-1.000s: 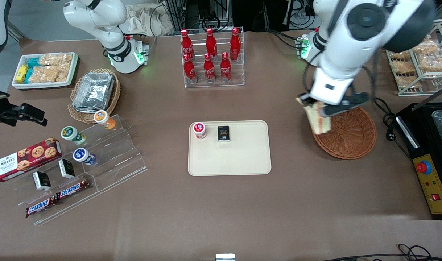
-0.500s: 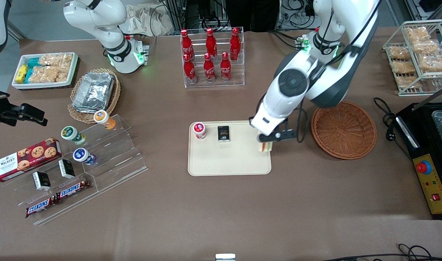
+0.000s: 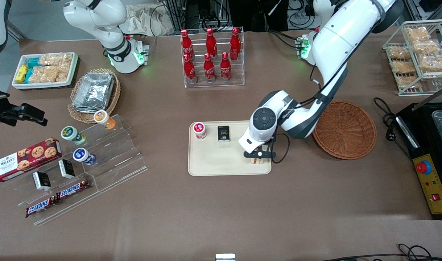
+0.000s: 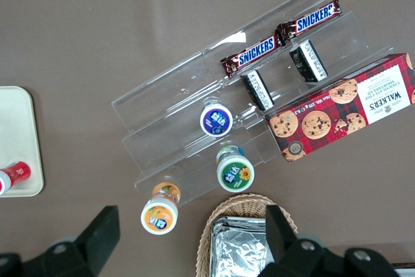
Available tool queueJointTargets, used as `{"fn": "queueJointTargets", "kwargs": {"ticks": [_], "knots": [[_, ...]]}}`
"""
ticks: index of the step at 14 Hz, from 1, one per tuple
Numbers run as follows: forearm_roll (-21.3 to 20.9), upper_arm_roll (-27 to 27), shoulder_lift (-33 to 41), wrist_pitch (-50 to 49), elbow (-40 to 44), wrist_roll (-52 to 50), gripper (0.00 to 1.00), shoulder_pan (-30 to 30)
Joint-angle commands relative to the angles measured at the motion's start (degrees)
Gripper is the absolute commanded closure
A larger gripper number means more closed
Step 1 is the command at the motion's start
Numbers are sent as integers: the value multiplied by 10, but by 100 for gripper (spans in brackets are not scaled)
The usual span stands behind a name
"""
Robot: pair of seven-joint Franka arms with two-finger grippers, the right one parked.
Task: Place sandwich from basket to tray
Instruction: 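Carry the sandwich to the cream tray and lower it beside the packet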
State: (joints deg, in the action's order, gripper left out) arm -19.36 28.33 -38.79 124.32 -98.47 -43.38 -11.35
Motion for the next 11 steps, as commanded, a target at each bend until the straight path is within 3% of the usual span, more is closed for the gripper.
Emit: {"fn": "queueJointTargets", "kwargs": {"ticks": [1,2,3,4,11], "knots": [[-29,1,-19,0,19,2,100,-6],[-30,1,-19,0,19,6,61,-6],[-30,1,-19,0,19,2,6,-6],[-30,1,-17,0,18,2,0,-5],[-4,3,38,-24,23,2,0,3]]}}
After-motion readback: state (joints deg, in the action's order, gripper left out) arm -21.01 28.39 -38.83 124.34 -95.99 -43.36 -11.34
